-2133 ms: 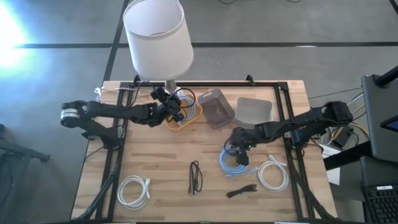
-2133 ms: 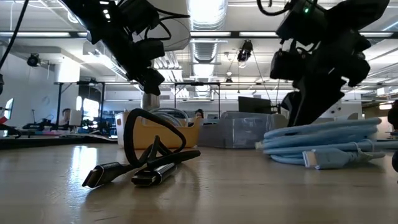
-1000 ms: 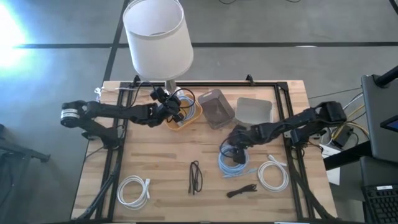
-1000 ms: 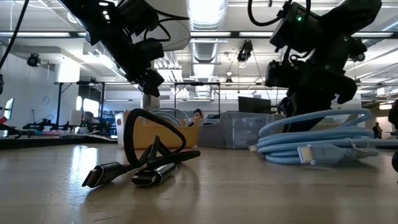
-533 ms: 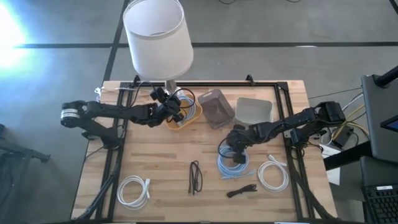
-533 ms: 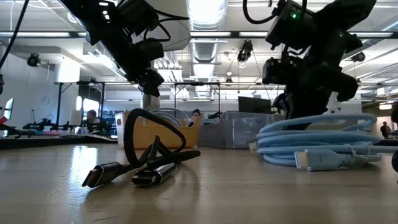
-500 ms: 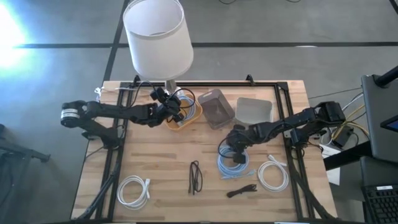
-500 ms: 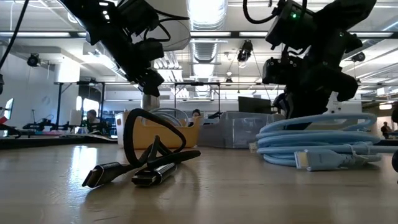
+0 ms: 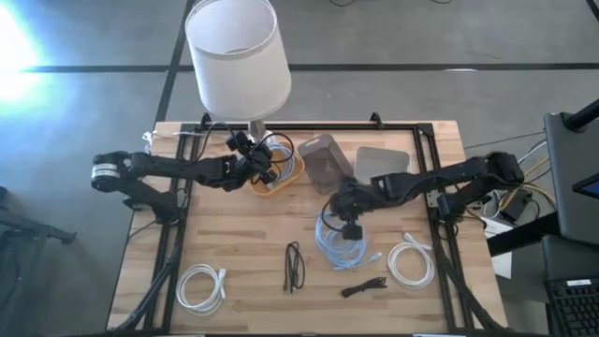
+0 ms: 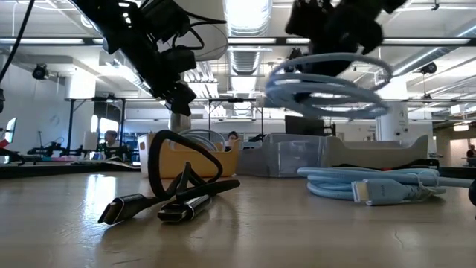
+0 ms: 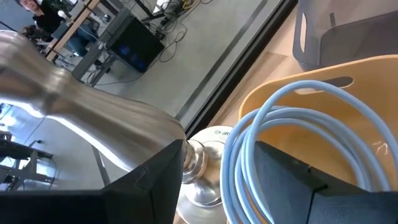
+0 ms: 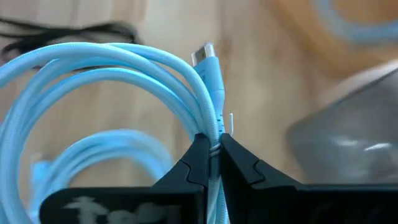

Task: Pick & Place USB Port
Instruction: Put the blue charger cable into the orange bin

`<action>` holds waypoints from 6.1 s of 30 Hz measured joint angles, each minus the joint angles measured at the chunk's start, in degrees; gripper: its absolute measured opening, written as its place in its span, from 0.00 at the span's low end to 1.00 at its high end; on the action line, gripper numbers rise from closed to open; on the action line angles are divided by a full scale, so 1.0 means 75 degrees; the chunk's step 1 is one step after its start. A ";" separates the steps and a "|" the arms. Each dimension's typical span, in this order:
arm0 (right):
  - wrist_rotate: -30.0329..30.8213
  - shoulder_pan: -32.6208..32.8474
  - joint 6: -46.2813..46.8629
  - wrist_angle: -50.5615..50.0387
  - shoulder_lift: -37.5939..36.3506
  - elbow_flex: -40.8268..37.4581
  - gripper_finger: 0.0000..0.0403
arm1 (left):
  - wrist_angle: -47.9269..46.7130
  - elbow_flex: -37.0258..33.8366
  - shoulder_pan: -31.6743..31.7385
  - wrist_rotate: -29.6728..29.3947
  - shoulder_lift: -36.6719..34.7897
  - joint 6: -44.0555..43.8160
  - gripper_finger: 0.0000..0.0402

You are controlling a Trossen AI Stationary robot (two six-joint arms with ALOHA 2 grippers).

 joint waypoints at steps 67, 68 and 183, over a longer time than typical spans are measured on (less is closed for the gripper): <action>0.5086 -0.1409 -0.3145 0.3474 0.4070 0.3161 0.37 | -0.1941 0.0194 -0.0111 0.2566 -0.2396 -0.1439 0.50; 0.5082 -0.1367 -0.2939 0.3146 0.3956 0.3161 0.38 | -0.1940 0.0161 -0.0111 0.2567 -0.2396 -0.1486 0.50; 0.5708 0.0560 -0.0982 0.2246 0.1171 0.1161 0.07 | 0.2472 -0.0119 -0.0782 0.7396 -0.0743 -0.2709 0.43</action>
